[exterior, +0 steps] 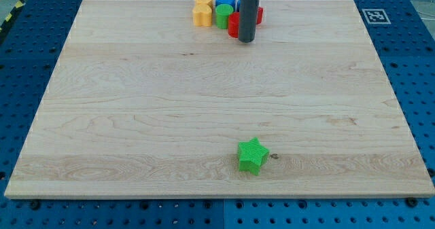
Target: Slightly push red circle below to the green circle
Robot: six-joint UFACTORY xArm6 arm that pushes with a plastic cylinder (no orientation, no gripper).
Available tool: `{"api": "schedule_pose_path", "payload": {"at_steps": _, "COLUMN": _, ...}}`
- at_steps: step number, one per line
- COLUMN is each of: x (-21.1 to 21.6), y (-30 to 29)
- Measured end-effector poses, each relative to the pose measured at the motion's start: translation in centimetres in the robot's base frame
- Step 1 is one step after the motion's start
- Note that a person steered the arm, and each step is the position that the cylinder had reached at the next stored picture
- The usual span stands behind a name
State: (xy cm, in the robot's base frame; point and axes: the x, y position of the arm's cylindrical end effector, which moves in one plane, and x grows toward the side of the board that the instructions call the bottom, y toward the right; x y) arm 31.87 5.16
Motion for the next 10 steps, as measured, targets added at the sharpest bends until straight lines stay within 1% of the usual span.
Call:
{"api": "schedule_pose_path", "payload": {"at_steps": 2, "x": 2.0, "y": 0.4}}
{"api": "schedule_pose_path", "payload": {"at_steps": 3, "x": 2.0, "y": 0.4}}
{"api": "schedule_pose_path", "payload": {"at_steps": 4, "x": 3.2, "y": 1.0}}
{"api": "schedule_pose_path", "payload": {"at_steps": 5, "x": 6.2, "y": 4.4}}
{"api": "schedule_pose_path", "payload": {"at_steps": 6, "x": 6.5, "y": 10.1}}
{"api": "schedule_pose_path", "payload": {"at_steps": 7, "x": 2.4, "y": 12.7}}
{"api": "schedule_pose_path", "payload": {"at_steps": 8, "x": -2.6, "y": 12.7}}
{"api": "schedule_pose_path", "payload": {"at_steps": 9, "x": -5.6, "y": 10.8}}
{"api": "schedule_pose_path", "payload": {"at_steps": 10, "x": -5.2, "y": 7.5}}
